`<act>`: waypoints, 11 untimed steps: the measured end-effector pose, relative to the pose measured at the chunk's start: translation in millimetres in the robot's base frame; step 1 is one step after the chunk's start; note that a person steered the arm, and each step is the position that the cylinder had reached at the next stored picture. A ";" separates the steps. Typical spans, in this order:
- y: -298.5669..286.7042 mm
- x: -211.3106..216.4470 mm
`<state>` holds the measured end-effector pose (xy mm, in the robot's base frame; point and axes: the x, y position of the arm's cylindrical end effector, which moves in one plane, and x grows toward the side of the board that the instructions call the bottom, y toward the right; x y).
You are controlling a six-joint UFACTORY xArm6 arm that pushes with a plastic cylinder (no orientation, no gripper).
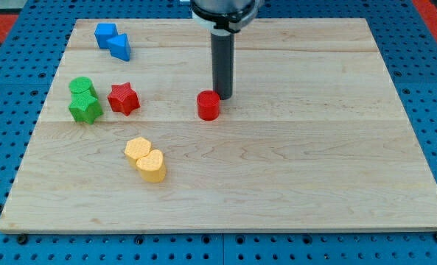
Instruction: Move your arm to the top left
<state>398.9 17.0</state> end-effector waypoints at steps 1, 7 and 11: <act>14.7 25.5; -28.8 3.9; -69.6 -25.3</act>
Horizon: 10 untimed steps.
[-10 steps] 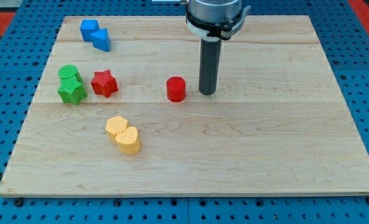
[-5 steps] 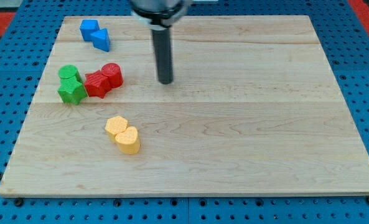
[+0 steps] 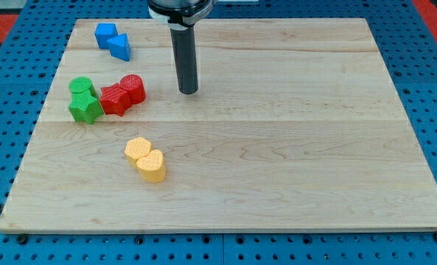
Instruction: Move your arm to the top left
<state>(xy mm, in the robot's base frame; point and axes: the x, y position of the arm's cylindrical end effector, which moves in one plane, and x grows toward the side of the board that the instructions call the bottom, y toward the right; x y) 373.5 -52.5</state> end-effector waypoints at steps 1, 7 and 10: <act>0.0 -6.7; 0.0 -91.3; -169.5 -177.8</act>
